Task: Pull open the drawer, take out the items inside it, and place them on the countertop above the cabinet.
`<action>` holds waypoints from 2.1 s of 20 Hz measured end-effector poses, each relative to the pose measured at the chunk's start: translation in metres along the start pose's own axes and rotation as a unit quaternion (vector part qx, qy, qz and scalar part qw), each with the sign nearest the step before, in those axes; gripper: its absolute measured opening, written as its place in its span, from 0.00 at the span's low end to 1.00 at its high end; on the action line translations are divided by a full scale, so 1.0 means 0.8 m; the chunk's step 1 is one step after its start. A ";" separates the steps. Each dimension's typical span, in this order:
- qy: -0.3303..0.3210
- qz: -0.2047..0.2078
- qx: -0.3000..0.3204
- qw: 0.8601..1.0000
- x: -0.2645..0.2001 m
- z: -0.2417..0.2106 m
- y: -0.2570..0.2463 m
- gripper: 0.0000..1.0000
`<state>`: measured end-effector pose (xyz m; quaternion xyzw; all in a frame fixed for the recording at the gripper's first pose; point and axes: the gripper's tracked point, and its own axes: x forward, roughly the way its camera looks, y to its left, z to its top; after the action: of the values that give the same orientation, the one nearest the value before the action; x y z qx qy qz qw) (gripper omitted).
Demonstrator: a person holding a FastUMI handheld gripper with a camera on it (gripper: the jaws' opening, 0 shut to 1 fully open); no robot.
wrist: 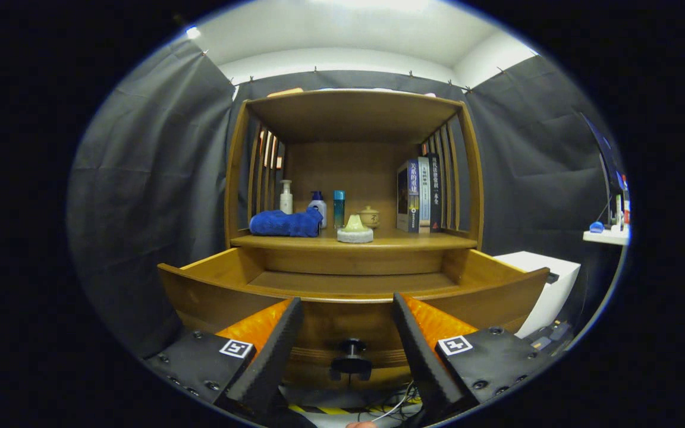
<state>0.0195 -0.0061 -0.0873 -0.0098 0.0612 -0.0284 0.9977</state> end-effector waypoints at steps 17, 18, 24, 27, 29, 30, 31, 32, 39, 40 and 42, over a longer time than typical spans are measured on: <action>0.014 -0.009 0.037 0.999 0.024 -0.002 -0.002 0.98; 0.015 -0.008 0.038 0.999 0.028 -0.002 -0.002 0.98; 0.015 -0.011 0.035 0.999 0.064 0.004 -0.002 0.98; 0.009 -0.014 0.032 0.999 0.088 0.009 -0.003 0.98; 0.011 -0.013 0.029 0.999 0.101 0.012 -0.001 0.98; 0.014 -0.014 0.028 0.999 0.109 0.012 -0.001 0.98; 0.017 -0.014 0.027 0.999 0.115 0.012 -0.001 0.98; 0.017 -0.014 0.025 0.999 0.121 0.011 -0.001 0.98; 0.021 -0.014 0.018 1.000 0.174 0.014 -0.004 0.98; 0.021 -0.015 0.016 1.000 0.182 0.015 -0.005 0.98; 0.021 -0.015 0.010 1.000 0.199 0.015 -0.007 0.98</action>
<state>0.1782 -0.0203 -0.0944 0.0003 0.0813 -0.0438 0.9957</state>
